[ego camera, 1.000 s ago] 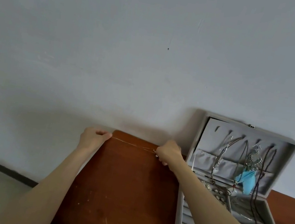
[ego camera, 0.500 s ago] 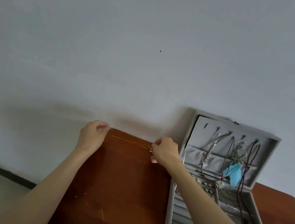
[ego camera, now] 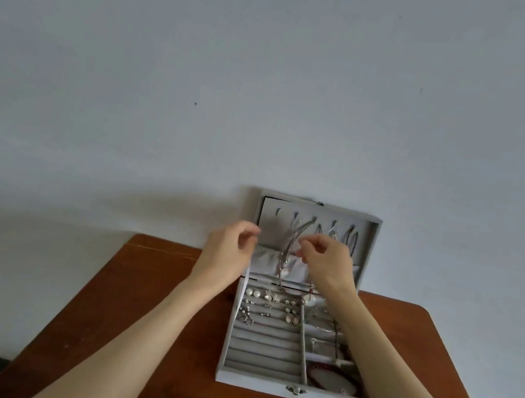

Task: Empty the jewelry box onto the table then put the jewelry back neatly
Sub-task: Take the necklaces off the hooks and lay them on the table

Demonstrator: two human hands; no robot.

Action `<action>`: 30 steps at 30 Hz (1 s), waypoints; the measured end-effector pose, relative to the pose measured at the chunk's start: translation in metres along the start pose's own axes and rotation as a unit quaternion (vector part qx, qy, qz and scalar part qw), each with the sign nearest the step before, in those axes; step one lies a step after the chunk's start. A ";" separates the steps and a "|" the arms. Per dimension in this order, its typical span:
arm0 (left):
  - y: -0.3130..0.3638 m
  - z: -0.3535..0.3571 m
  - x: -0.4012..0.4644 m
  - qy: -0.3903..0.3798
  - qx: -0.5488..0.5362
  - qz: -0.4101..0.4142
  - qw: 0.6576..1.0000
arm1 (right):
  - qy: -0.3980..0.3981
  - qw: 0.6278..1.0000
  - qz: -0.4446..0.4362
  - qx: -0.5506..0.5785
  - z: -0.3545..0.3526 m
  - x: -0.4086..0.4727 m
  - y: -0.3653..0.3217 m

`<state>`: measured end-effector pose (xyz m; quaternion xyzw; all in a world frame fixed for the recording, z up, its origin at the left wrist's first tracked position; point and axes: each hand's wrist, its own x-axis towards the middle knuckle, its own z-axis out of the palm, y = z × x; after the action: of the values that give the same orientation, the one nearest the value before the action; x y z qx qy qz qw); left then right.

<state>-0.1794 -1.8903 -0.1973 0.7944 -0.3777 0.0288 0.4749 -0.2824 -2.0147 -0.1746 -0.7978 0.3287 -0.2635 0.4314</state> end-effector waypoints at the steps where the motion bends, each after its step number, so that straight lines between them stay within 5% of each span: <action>1: 0.008 0.007 0.004 -0.006 -0.010 -0.009 1.000 | 0.009 1.000 0.001 0.004 -0.003 0.005 0.003; 8: 0.029 0.047 0.034 -0.021 -0.105 -0.158 0.982 | 0.014 1.000 -0.023 0.009 -0.001 0.037 0.001; 22: 0.047 0.057 0.032 -0.012 -0.056 -0.153 0.987 | -0.008 0.995 0.047 0.083 0.004 0.045 0.003; 30: 0.044 0.033 0.037 -0.023 -0.220 -0.244 0.944 | -0.013 0.987 0.081 0.136 0.002 0.043 0.002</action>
<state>-0.1907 -1.9485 -0.1680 0.7382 -0.1800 -0.1897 0.6218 -0.2539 -2.0470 -0.1711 -0.7057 0.3477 -0.2590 0.5603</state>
